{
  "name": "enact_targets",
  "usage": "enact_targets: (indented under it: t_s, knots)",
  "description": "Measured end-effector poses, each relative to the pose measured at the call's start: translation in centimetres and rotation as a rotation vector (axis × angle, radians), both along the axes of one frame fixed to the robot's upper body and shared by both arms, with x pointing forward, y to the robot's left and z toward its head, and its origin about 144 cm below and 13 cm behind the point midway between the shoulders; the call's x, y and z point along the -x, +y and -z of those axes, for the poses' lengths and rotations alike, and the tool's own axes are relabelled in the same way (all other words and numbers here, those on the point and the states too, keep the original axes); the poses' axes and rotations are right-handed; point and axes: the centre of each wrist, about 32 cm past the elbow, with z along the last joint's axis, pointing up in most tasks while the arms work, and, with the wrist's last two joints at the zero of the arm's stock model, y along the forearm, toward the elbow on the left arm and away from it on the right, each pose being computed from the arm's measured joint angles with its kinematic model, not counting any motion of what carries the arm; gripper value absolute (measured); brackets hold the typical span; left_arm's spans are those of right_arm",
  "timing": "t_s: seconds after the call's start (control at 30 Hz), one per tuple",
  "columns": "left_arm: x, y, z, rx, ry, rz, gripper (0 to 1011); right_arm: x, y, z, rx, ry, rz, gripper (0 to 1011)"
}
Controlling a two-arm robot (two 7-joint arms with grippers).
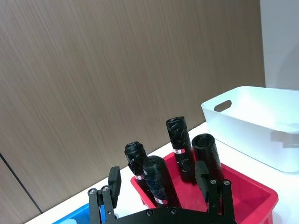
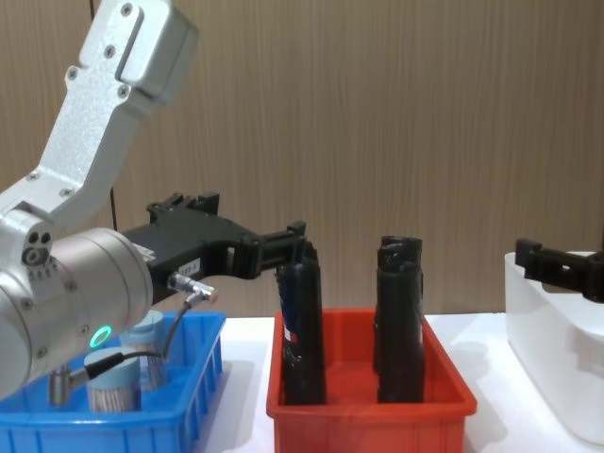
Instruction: Pick the cotton swabs from the blue box and place them into the white box.
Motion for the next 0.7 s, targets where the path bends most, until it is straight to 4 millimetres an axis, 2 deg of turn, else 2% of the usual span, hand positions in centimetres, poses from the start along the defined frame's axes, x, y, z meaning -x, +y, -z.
enact_targets:
  t_s: [0.7]
  knots:
    - [0.00,0.00,0.00,0.000,0.000,0.000,1004,0.00,0.00,0.00,0.000,0.000,0.000,1003]
